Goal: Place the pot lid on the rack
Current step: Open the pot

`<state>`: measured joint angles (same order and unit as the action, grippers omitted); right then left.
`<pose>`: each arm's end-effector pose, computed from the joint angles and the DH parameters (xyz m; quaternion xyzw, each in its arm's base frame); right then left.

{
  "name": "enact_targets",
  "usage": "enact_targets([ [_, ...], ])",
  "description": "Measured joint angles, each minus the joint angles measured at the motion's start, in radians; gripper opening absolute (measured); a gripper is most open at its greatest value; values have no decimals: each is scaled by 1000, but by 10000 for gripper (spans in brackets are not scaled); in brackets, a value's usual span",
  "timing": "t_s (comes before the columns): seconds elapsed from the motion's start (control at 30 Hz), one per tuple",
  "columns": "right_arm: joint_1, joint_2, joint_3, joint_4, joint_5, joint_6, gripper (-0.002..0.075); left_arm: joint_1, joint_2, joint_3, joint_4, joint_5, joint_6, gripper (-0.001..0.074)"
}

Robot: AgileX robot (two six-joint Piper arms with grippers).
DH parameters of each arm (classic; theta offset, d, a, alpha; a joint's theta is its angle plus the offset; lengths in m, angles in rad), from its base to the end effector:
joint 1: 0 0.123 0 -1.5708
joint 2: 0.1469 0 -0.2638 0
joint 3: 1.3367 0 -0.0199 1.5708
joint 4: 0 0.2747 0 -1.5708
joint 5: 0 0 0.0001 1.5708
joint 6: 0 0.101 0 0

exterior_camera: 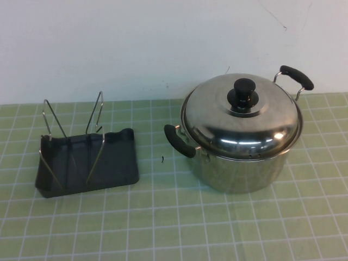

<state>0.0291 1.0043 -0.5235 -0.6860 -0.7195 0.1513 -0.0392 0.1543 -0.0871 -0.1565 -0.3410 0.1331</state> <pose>0.2425 0.0492 0.2953 -0.2934 0.5680 -0.0071 0.7689 0.1170 0.0007 0.2618 -0.0144 0.5703 -0.0072 0.8213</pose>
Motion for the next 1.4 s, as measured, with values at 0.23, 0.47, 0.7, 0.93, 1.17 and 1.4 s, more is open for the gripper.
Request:
enact_targets([
  [0.23, 75, 314, -135, -169, -153, 231, -1, 0, 30, 2, 0, -2, -41, -2],
  [0.47, 126, 520, -294, -226, -168, 321, 188, 0, 32, 2, 0, 5, -52, -2],
  [0.7, 132, 659, -407, -232, -168, 459, 636, 0, 32, 2, 0, 23, -53, -2],
  [0.93, 181, 777, -481, -238, -164, 477, 686, 0, 32, 2, 0, 30, -54, -2],
  [1.17, 186, 829, -514, -240, -75, 465, 691, 0, 32, 2, -1, 30, -58, -2],
  [1.4, 186, 844, -515, -264, -71, 465, 425, 0, 32, 2, -1, 14, -60, -2],
])
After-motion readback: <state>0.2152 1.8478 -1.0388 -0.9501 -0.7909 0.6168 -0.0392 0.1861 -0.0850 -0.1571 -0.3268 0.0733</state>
